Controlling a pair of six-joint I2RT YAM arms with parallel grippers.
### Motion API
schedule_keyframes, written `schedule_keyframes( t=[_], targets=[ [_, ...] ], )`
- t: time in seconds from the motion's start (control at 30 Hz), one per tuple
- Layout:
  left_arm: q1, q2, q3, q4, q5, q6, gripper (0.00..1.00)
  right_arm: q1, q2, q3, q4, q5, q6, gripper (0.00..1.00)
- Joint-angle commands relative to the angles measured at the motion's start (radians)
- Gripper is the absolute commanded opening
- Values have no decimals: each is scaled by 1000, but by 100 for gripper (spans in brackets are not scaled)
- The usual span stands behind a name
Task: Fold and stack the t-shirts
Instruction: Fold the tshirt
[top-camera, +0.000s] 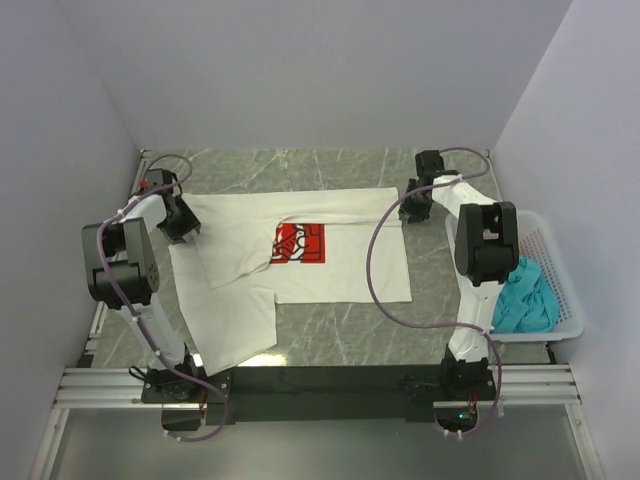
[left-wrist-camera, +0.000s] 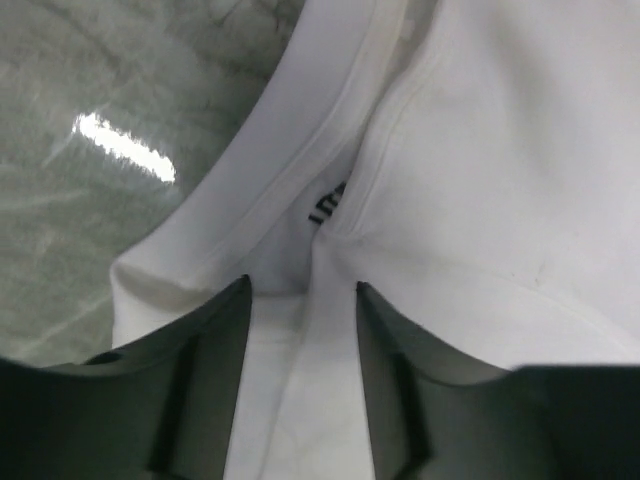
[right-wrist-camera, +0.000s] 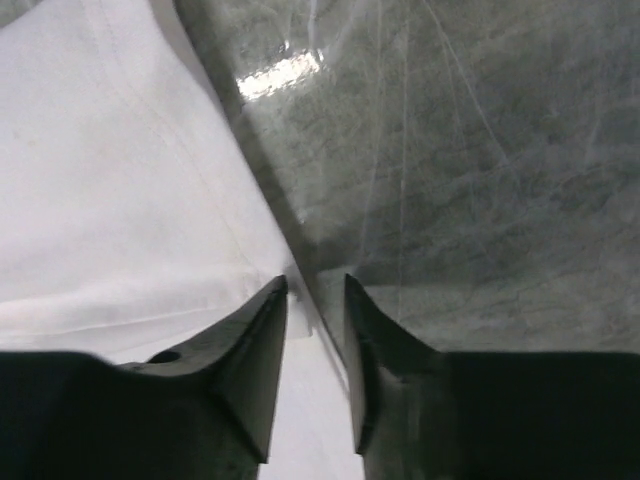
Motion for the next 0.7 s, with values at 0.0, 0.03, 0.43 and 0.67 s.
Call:
schedule_keyframes(
  t=[0.0,0.03,0.43,0.67],
  targets=[
    [-18,-122,-8,-46,8,8,53,31,-125,-11,6,18,-15,39],
    [-25,-143,-8,-63,4,8,57,46,-142,-18,6,21,-15,41],
    [-566,-371,-105,-180,-195,-29,61,239,-457,-315,70,2,17,73],
    [-783,-263,-90,-175,-359,26,49,301,-685,-527,98,-67,20,74]
  ],
)
